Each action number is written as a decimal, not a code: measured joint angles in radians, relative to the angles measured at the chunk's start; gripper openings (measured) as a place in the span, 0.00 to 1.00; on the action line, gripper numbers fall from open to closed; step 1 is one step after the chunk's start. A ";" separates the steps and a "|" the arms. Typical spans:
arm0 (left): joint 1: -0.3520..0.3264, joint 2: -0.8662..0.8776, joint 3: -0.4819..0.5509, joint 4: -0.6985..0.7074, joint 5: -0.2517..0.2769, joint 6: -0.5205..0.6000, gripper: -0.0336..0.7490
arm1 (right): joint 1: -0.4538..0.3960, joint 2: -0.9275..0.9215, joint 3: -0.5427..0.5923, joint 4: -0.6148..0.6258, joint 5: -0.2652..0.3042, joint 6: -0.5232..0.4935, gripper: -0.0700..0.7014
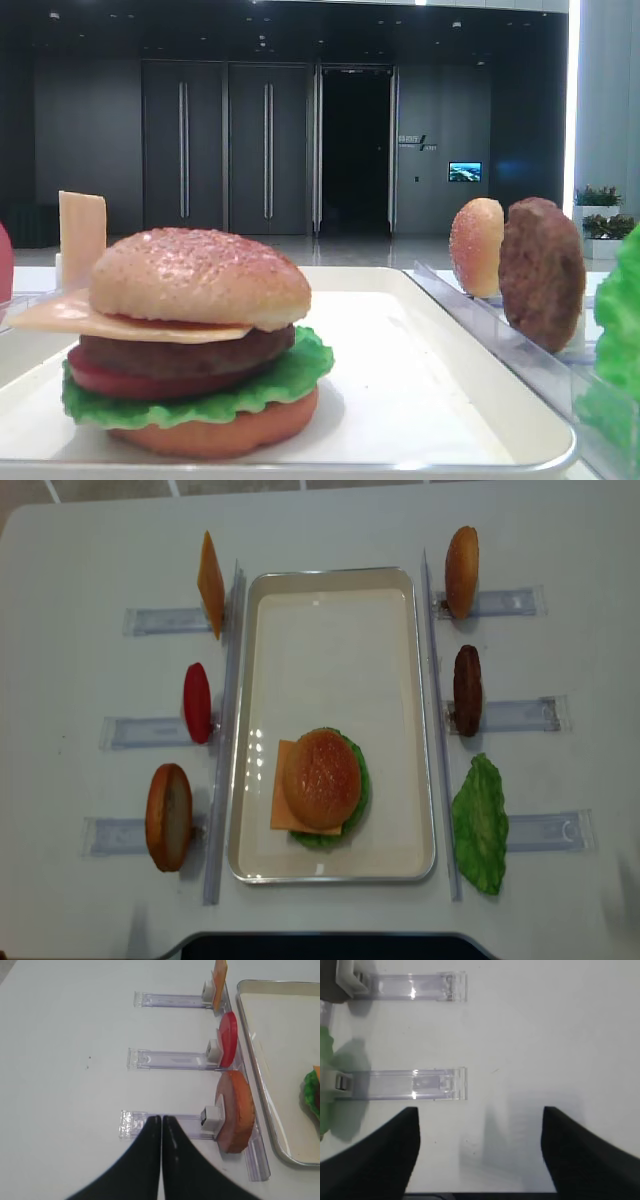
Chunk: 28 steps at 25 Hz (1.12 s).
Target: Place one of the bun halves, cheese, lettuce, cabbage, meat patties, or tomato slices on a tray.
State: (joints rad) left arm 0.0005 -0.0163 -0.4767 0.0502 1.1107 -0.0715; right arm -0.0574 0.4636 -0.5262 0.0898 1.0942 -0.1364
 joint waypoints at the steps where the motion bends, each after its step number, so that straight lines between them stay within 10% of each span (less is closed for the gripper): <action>1: 0.000 0.000 0.000 0.000 0.000 0.000 0.04 | 0.000 -0.032 0.003 0.000 0.008 0.009 0.76; 14: 0.000 0.000 0.000 0.000 0.000 0.000 0.04 | 0.000 -0.462 0.027 0.000 0.042 0.032 0.76; 28: 0.000 0.000 0.000 0.000 0.000 0.000 0.04 | 0.000 -0.471 0.029 -0.001 0.044 0.052 0.76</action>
State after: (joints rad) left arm 0.0005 -0.0163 -0.4767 0.0502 1.1107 -0.0715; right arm -0.0574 -0.0078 -0.4977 0.0893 1.1380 -0.0849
